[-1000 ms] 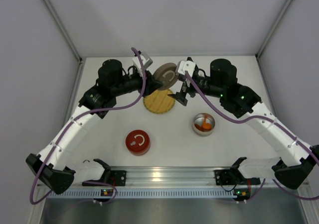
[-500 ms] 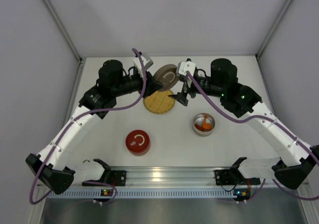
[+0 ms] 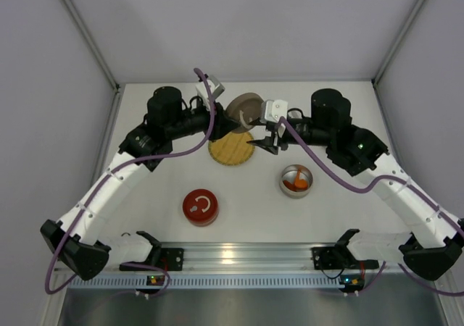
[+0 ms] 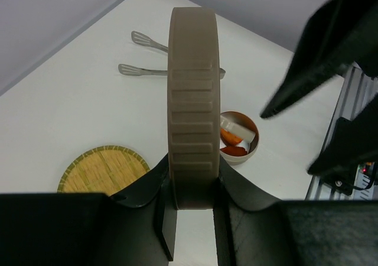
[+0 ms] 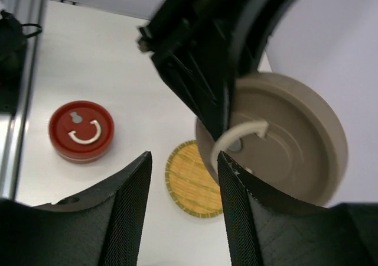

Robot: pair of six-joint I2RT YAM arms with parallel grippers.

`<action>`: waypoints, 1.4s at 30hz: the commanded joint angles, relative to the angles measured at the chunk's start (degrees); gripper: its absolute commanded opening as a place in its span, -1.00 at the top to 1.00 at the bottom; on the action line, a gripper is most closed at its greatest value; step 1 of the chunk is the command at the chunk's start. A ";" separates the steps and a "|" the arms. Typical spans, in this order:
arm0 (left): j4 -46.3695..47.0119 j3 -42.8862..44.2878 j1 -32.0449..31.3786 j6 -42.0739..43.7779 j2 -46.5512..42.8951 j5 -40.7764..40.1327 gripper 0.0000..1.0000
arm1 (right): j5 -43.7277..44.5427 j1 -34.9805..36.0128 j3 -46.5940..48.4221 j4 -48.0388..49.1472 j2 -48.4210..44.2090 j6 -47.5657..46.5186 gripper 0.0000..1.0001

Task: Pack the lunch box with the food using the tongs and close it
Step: Pick up the box lid from the center of the board.

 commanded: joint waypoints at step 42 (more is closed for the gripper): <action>26.56 -3.46 6.38 -42.12 4.14 15.61 1.00 | 9.96 0.63 0.37 15.11 -1.94 -1.50 -0.33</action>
